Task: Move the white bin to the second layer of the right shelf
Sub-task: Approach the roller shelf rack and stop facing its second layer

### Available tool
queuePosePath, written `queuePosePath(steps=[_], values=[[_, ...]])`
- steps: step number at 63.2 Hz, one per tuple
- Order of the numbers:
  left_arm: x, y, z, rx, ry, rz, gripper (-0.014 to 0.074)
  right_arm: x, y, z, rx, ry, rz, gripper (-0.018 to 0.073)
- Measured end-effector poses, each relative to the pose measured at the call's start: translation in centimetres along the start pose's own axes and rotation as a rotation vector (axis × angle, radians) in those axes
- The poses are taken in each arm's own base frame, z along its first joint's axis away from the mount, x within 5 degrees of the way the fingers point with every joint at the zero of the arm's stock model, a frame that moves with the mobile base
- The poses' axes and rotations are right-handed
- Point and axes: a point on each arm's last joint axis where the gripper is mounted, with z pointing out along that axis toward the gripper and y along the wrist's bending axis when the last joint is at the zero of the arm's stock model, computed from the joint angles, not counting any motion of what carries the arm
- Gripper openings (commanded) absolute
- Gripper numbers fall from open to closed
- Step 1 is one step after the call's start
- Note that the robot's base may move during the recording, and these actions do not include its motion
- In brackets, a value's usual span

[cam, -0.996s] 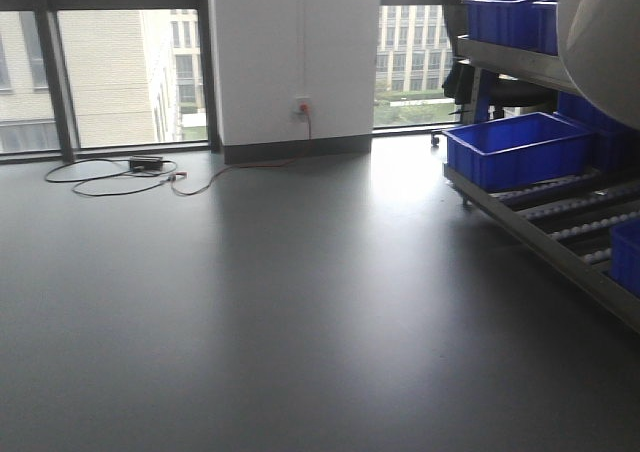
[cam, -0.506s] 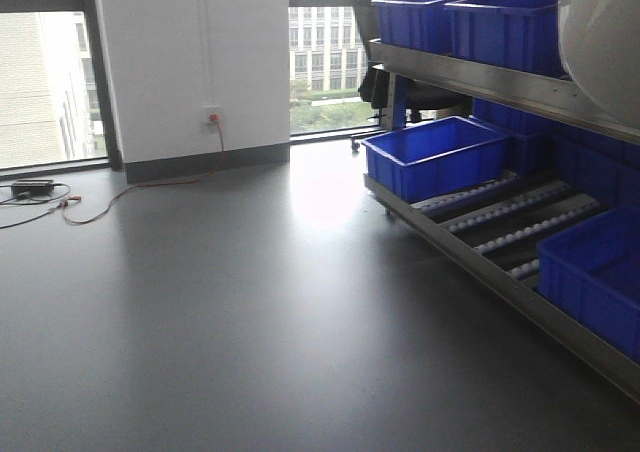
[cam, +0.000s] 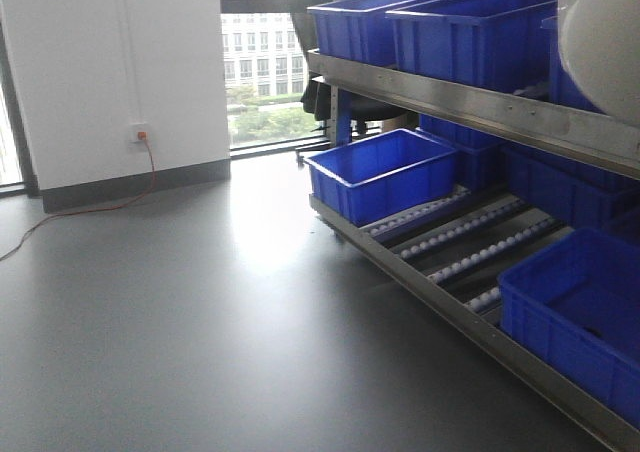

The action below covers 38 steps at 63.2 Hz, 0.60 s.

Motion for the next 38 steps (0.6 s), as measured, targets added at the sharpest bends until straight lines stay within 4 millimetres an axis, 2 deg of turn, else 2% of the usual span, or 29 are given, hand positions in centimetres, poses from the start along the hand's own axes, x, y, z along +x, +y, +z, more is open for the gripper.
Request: queuePosePath(steps=[38], values=[[0.0,0.0,0.0,0.0,0.0,0.0,0.0085,-0.02,0.0,0.0,0.0,-0.002,0.0,0.0057]])
